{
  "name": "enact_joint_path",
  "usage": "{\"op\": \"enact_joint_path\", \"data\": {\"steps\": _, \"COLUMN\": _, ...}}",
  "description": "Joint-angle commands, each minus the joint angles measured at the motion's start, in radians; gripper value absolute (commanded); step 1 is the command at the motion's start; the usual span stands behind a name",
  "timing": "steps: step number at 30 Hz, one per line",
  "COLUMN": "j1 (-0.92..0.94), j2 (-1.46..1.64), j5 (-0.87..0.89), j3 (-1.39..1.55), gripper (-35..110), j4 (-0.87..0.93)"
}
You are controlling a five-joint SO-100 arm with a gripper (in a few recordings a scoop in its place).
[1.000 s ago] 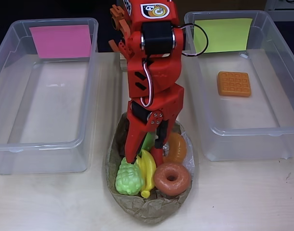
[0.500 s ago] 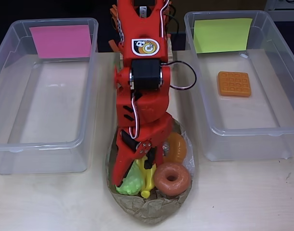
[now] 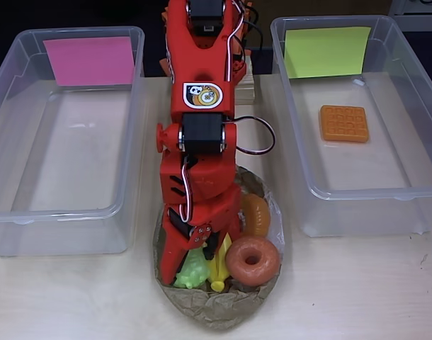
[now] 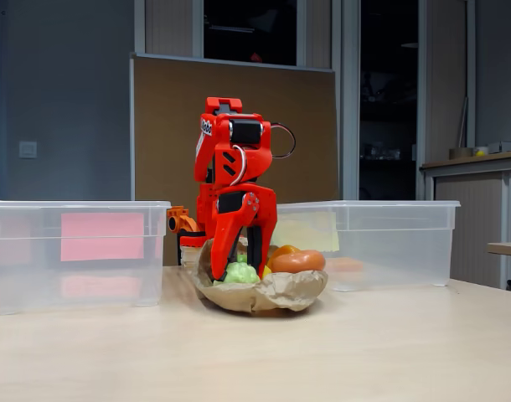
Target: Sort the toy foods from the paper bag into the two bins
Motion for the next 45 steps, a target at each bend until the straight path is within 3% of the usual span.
{"op": "enact_joint_path", "data": {"steps": 1, "j1": 0.002, "j2": 0.011, "j5": -0.021, "j3": -0.043, "gripper": 27, "j4": 0.031}}
{"op": "enact_joint_path", "data": {"steps": 8, "j1": -0.025, "j2": 0.006, "j5": -0.100, "j3": -0.187, "gripper": 18, "j4": 0.155}}
{"op": "enact_joint_path", "data": {"steps": 20, "j1": -0.097, "j2": -0.032, "j5": -0.143, "j3": -0.641, "gripper": 16, "j4": 0.466}}
{"op": "enact_joint_path", "data": {"steps": 25, "j1": -0.143, "j2": -0.167, "j5": -0.152, "j3": -1.127, "gripper": 18, "j4": 0.683}}
{"op": "enact_joint_path", "data": {"steps": 37, "j1": -0.089, "j2": 0.459, "j5": -0.071, "j3": -0.408, "gripper": 19, "j4": 0.673}}
{"op": "enact_joint_path", "data": {"steps": 45, "j1": 0.110, "j2": 0.850, "j5": -0.029, "j3": 0.112, "gripper": 19, "j4": 0.661}}
